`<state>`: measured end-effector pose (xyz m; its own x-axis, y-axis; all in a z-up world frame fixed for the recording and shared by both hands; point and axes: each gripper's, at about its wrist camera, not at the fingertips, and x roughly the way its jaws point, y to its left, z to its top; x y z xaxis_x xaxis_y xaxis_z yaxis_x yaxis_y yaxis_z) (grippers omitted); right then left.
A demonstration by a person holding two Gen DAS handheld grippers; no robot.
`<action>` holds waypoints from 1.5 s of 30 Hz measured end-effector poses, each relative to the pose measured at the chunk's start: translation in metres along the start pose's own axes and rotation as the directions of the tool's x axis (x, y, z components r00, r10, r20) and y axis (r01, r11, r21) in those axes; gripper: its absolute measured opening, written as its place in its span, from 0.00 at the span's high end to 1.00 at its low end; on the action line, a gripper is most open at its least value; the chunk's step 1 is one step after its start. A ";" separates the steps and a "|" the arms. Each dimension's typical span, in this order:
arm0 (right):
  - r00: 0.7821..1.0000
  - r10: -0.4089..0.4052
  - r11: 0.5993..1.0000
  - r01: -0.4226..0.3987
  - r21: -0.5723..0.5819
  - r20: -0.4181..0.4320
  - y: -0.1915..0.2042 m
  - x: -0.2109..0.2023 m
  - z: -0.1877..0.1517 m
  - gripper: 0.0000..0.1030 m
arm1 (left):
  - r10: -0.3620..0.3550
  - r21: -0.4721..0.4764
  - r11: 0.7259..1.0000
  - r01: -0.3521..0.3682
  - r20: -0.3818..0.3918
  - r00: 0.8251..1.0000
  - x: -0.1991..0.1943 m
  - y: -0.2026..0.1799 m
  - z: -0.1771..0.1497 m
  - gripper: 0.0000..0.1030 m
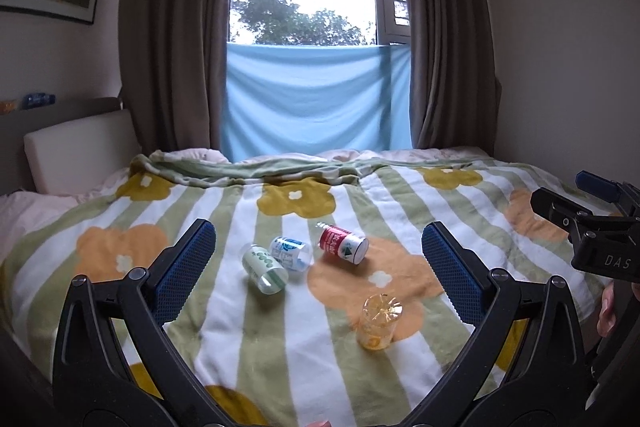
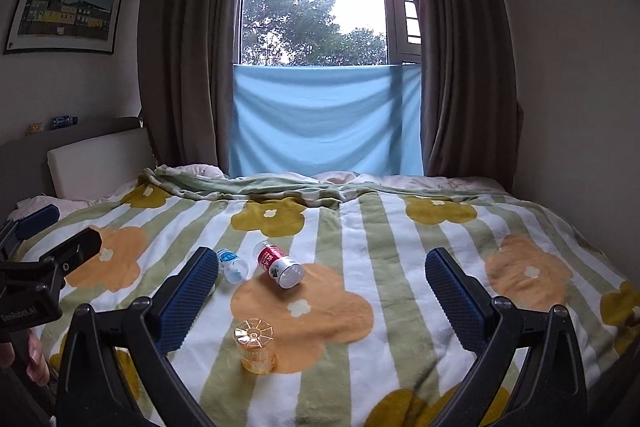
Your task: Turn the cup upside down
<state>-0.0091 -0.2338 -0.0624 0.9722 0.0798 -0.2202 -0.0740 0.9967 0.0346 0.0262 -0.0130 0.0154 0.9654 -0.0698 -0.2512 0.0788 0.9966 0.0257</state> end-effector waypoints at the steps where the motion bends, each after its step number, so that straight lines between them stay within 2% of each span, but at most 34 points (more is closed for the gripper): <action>1: 1.000 -0.002 1.000 0.002 -0.001 0.002 0.000 0.000 0.000 0.00 | 0.001 0.001 1.000 -0.001 -0.002 1.000 -0.001 0.000 -0.001 0.00; 28: 1.000 -0.024 1.000 0.024 -0.006 0.006 -0.007 0.002 -0.004 0.00 | 0.003 0.016 1.000 -0.002 -0.006 1.000 -0.001 -0.004 -0.001 0.00; 36: 1.000 -0.029 1.000 0.029 -0.001 -0.003 -0.014 0.004 -0.008 0.00 | 0.023 0.031 0.999 -0.022 -0.021 1.000 0.004 -0.006 -0.005 0.00; 45: 1.000 -0.027 1.000 0.027 0.001 -0.002 -0.014 0.005 -0.010 0.00 | 0.005 0.007 1.000 -0.005 -0.029 1.000 0.008 -0.003 -0.006 0.00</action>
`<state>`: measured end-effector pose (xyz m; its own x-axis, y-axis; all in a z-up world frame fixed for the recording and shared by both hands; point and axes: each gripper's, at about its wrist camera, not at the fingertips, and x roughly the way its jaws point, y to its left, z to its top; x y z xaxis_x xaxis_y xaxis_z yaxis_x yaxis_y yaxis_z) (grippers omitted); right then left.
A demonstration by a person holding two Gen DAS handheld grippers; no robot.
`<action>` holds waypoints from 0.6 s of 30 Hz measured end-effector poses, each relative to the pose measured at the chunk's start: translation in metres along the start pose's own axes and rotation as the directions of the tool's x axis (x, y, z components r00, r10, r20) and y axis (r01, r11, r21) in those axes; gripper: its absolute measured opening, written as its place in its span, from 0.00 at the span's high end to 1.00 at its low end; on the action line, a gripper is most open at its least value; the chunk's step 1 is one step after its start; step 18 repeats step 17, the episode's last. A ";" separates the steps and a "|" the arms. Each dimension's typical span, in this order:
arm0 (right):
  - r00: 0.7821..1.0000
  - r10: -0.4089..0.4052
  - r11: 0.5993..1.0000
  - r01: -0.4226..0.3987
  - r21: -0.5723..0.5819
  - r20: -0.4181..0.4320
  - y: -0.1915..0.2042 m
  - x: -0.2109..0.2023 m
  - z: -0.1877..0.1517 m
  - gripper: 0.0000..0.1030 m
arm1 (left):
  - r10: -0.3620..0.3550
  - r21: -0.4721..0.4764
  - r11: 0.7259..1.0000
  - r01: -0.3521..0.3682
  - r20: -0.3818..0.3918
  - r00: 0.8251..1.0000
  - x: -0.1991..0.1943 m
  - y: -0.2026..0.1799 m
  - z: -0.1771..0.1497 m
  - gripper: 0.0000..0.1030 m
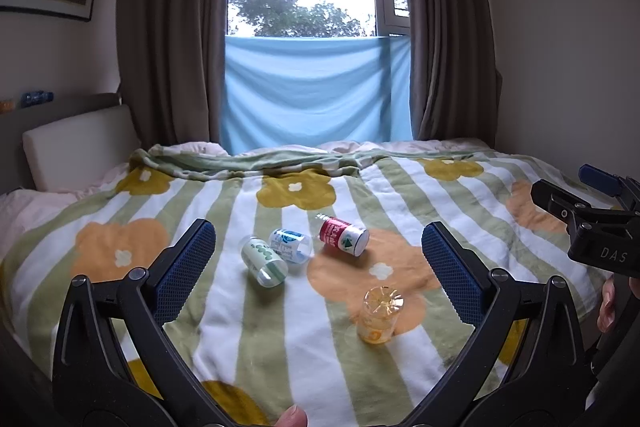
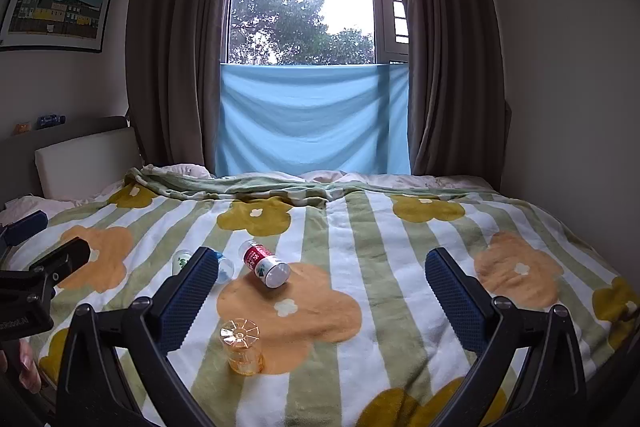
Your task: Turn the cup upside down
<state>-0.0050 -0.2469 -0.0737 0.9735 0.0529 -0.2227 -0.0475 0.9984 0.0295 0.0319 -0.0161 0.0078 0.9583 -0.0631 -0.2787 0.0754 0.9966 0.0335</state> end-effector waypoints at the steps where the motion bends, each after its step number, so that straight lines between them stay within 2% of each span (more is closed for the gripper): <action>1: 1.000 0.002 1.000 -0.002 0.002 0.000 0.000 0.001 0.000 0.00 | 0.000 -0.002 1.000 0.000 0.003 1.000 -0.001 0.000 0.000 0.00; 18: 1.000 0.003 1.000 -0.003 0.002 0.001 0.004 0.001 0.000 0.00 | 0.016 0.031 0.999 -0.017 0.052 0.999 -0.009 -0.006 0.002 0.00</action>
